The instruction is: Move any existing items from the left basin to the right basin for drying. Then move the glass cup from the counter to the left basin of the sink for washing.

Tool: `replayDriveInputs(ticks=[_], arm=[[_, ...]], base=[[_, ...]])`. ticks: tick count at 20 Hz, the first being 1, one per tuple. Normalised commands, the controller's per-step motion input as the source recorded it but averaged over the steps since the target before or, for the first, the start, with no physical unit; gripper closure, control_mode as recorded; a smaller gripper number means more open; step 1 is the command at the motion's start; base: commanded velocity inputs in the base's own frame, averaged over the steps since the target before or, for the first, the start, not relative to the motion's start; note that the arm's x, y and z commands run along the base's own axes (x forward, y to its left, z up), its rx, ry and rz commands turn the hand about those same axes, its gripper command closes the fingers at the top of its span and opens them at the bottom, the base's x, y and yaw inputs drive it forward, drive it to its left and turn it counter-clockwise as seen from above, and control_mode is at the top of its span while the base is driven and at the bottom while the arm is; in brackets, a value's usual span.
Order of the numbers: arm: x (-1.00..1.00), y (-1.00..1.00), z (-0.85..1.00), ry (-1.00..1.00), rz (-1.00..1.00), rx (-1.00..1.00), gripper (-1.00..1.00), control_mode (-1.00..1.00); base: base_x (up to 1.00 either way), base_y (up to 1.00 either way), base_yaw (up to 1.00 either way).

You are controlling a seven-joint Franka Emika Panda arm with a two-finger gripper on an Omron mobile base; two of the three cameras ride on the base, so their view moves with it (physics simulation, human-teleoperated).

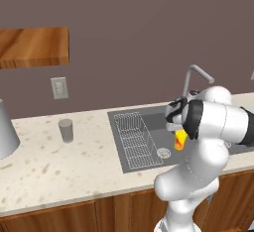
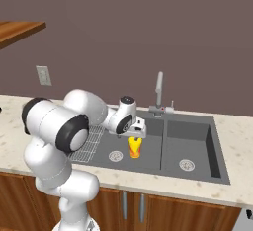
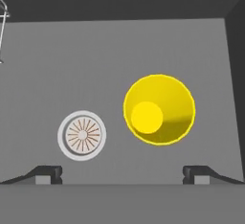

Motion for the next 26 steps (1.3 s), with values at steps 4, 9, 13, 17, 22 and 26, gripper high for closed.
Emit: replayDriveInputs(ticks=[4,9,13,17,22,26], arm=[[0.17,0.00,-0.14,0.00,0.00,0.00,-1.00,-1.00],[0.13,0.00,-0.14,0.00,0.00,0.00,-1.00,-1.00],[0.09,0.00,-0.12,0.00,0.00,0.00,-1.00,-1.00],[0.06,0.00,-0.12,0.00,0.00,0.00,-1.00,-1.00],[0.05,0.00,-0.11,0.00,0.00,0.00,-1.00,-1.00],[0.07,0.00,-0.06,0.00,0.00,0.00,-1.00,-1.00]], base=[[0.00,0.00,0.00],[0.00,0.00,0.00],[0.00,0.00,0.00],[0.00,0.00,0.00],[0.00,0.00,0.00],[0.00,0.00,0.00]])
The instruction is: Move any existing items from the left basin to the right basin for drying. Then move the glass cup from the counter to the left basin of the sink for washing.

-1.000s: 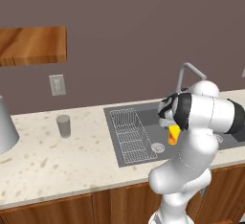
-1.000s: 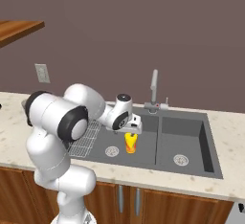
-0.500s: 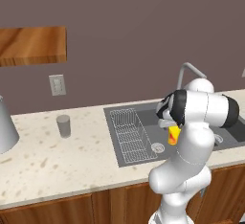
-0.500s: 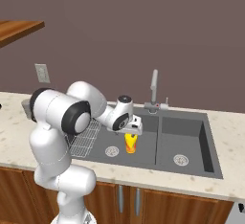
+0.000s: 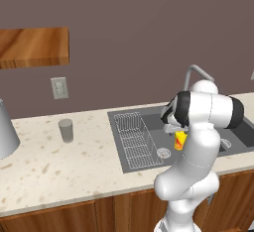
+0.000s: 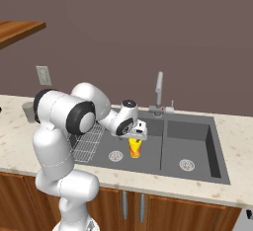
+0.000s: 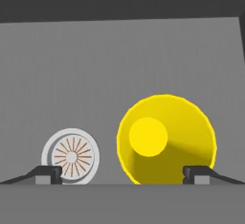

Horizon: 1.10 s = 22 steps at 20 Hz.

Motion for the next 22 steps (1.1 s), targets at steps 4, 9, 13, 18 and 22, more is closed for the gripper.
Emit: replayDriveInputs(ticks=[4,9,13,18,22], arm=[[0.09,0.00,-0.05,0.00,0.00,0.00,-1.00,-1.00],[0.12,0.00,-0.04,0.00,0.00,0.00,-1.00,-1.00],[0.12,0.00,-0.05,0.00,0.00,0.00,-1.00,-1.00],[0.02,0.00,-0.07,0.00,0.00,0.00,-1.00,-1.00],[0.00,0.00,-0.10,0.00,0.00,0.00,-1.00,-1.00]], base=[[0.00,0.00,0.00],[0.00,0.00,0.00],[0.00,0.00,0.00],[0.00,0.00,0.00],[0.00,0.00,0.00]])
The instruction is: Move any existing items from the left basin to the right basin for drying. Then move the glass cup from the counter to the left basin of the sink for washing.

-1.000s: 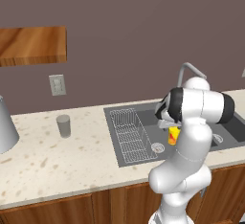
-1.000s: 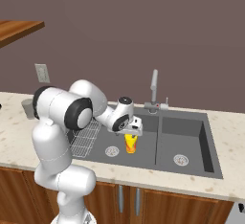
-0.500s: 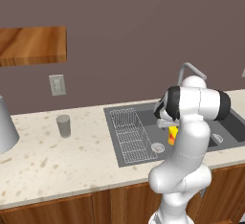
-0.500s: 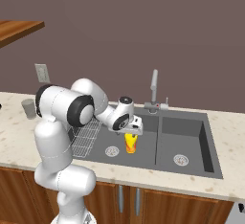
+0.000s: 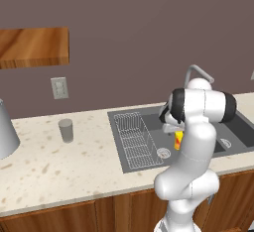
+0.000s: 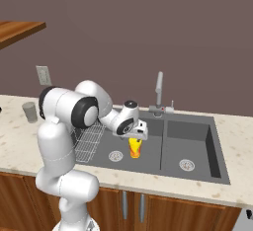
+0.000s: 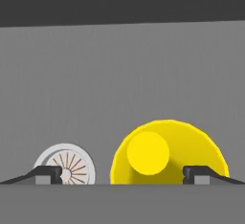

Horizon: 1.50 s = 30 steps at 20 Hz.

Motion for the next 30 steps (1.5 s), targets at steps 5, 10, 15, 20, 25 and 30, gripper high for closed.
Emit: replayDriveInputs(ticks=[5,10,15,20,25,30], arm=[[0.00,0.00,-0.12,0.00,0.00,0.00,-1.00,-1.00],[0.00,0.00,-0.10,0.00,0.00,0.00,-1.00,-1.00],[0.00,0.00,-0.15,0.00,0.00,0.00,-1.00,-1.00],[0.01,0.00,-0.14,0.00,0.00,0.00,1.00,-1.00],[0.00,0.00,-0.01,0.01,0.00,0.00,1.00,-1.00],[0.00,0.00,0.00,0.00,0.00,0.00,1.00,-1.00]], base=[[0.00,0.00,0.00],[0.00,0.00,0.00],[0.00,0.00,0.00],[0.00,0.00,0.00],[0.00,0.00,0.00],[0.00,0.00,0.00]])
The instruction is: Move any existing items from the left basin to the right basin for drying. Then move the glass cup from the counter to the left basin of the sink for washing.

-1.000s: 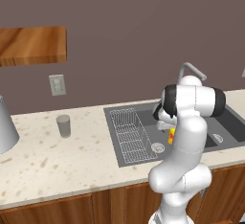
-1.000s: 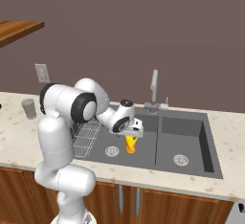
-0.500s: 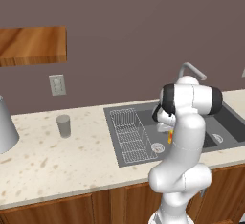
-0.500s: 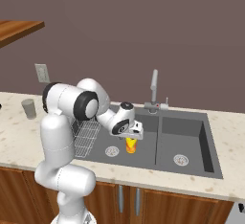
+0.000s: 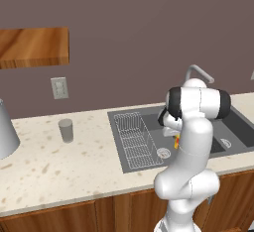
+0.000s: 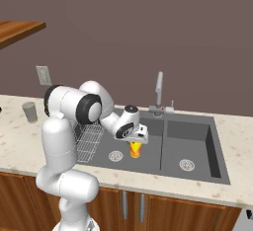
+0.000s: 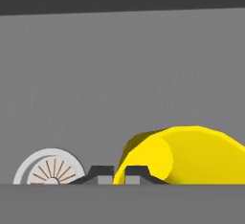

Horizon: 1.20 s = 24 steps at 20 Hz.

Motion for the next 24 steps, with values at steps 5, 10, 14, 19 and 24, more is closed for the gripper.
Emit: replayDriveInputs(ticks=[5,10,14,19,24], arm=[[0.00,0.00,0.12,-0.04,0.00,-0.01,1.00,-1.00],[-0.10,0.00,0.47,-0.09,0.00,-0.07,1.00,-1.00],[-0.09,0.00,0.55,-0.07,-0.02,-0.08,1.00,-1.00],[-0.09,0.00,0.53,-0.04,-0.02,-0.07,1.00,-1.00],[-0.12,-0.05,0.50,-0.01,-0.04,-0.04,1.00,-1.00]], base=[[0.00,0.00,0.00],[0.00,0.00,0.00],[0.00,0.00,0.00],[0.00,0.00,0.00],[0.00,0.00,0.00]])
